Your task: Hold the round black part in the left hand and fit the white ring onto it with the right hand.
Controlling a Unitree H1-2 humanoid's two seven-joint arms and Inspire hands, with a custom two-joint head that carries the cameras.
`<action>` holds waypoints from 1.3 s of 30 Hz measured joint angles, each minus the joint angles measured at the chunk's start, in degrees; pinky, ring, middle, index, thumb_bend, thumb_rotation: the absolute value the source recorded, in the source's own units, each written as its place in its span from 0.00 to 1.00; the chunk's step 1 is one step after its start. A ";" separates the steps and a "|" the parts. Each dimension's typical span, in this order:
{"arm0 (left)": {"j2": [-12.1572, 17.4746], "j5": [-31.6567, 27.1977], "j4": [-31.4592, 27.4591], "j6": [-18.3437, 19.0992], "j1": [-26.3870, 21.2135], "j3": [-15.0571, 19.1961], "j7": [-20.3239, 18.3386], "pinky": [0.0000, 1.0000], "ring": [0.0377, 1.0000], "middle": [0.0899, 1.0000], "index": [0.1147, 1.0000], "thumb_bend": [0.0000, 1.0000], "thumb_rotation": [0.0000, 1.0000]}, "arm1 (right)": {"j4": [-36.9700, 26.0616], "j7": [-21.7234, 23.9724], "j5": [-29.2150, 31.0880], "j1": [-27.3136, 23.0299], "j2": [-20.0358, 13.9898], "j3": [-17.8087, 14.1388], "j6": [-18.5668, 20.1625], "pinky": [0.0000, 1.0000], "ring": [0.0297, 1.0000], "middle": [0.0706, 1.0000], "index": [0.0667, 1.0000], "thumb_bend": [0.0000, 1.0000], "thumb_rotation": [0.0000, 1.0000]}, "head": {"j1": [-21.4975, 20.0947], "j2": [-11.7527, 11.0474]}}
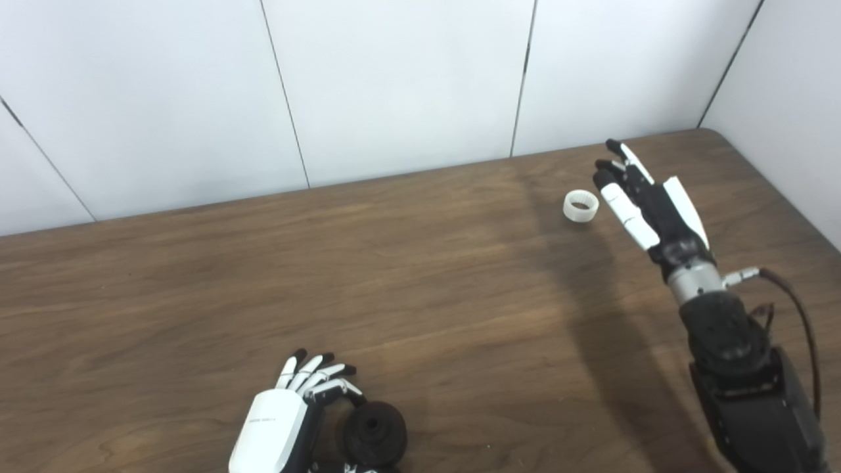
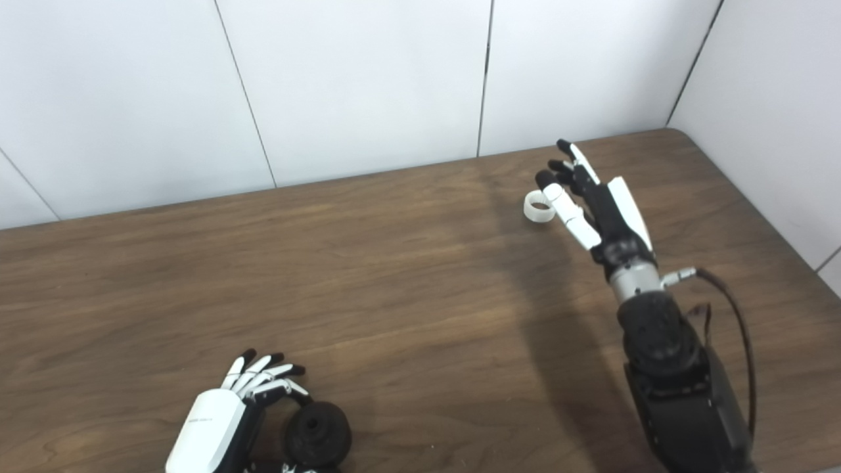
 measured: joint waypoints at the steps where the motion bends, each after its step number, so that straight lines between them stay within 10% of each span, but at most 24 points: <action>1: -0.02 0.00 0.00 -0.03 0.01 0.01 0.00 1.00 0.90 0.78 0.42 0.52 0.05 | 0.80 0.12 -0.85 -0.51 -0.39 0.43 -0.04 0.71 0.82 0.90 0.95 0.49 0.67 | 0.00 0.00; 11: -0.11 0.00 0.03 -0.19 0.10 0.32 0.03 1.00 0.90 0.77 0.42 0.52 0.05 | 10.42 4.29 -8.16 -7.49 -6.45 5.43 2.25 0.83 0.93 0.92 0.90 0.63 0.42 | 0.09 -0.35; 21: -0.23 0.01 0.06 -0.46 0.15 0.33 0.04 1.00 0.90 0.78 0.42 0.52 0.05 | 21.46 8.30 -11.89 -13.09 -10.34 11.46 2.05 0.99 1.00 0.97 0.89 0.73 0.43 | 0.44 -0.44; 39: -0.40 0.03 0.01 -0.53 0.36 0.52 0.09 1.00 0.90 0.78 0.42 0.52 0.05 | 27.54 10.94 -18.01 -18.54 -12.31 17.02 2.53 1.00 1.00 1.00 0.79 0.82 0.39 | 0.97 -0.35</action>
